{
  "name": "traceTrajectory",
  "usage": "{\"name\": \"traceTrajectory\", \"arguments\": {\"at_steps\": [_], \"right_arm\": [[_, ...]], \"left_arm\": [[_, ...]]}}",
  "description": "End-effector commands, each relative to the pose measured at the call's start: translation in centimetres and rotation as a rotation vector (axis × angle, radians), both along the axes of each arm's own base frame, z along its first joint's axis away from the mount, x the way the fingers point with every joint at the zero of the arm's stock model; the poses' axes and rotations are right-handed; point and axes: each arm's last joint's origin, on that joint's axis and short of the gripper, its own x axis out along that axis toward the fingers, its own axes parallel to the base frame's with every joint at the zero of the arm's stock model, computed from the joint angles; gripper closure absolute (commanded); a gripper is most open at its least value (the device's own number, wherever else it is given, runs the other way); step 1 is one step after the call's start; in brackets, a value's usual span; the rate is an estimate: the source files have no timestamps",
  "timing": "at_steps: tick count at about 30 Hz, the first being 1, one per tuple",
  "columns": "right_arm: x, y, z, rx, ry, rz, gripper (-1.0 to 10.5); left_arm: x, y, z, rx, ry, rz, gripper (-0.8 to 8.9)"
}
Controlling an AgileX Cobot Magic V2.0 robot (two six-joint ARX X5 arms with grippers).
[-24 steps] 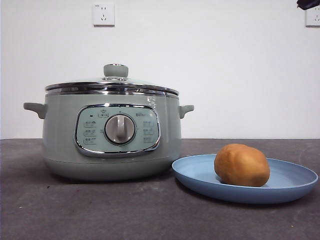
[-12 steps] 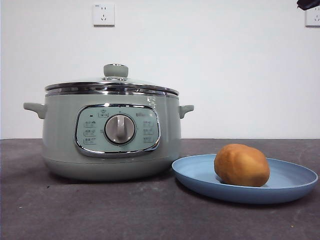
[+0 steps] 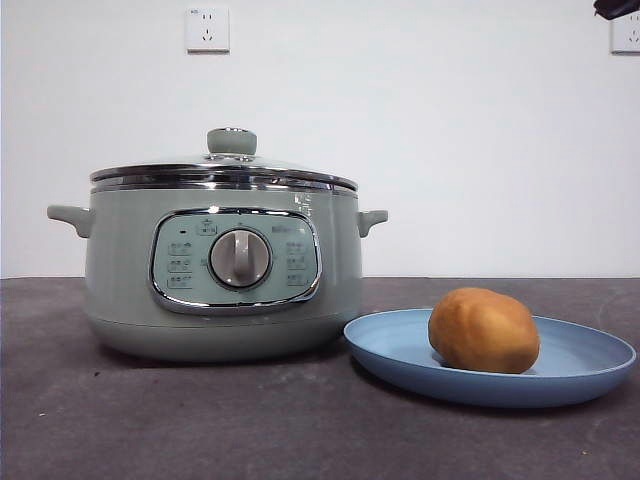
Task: Take the potato out from the steamer,put the potato on the plate,close the lid
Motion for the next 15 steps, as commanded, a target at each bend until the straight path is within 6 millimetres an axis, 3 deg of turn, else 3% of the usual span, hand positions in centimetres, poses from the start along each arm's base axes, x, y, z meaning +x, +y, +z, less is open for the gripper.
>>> {"name": "traceTrajectory", "arguments": {"at_steps": [1,15], "right_arm": [[0.0,0.0,0.1,0.004,-0.005,-0.003,9.5],[0.0,0.0,0.1,0.004,-0.005,-0.003,9.5]], "left_arm": [[0.1,0.1,-1.0,-0.026,0.023,0.014,8.18],[0.2,0.0,-4.2,-0.050,0.193,0.018,8.17]]}}
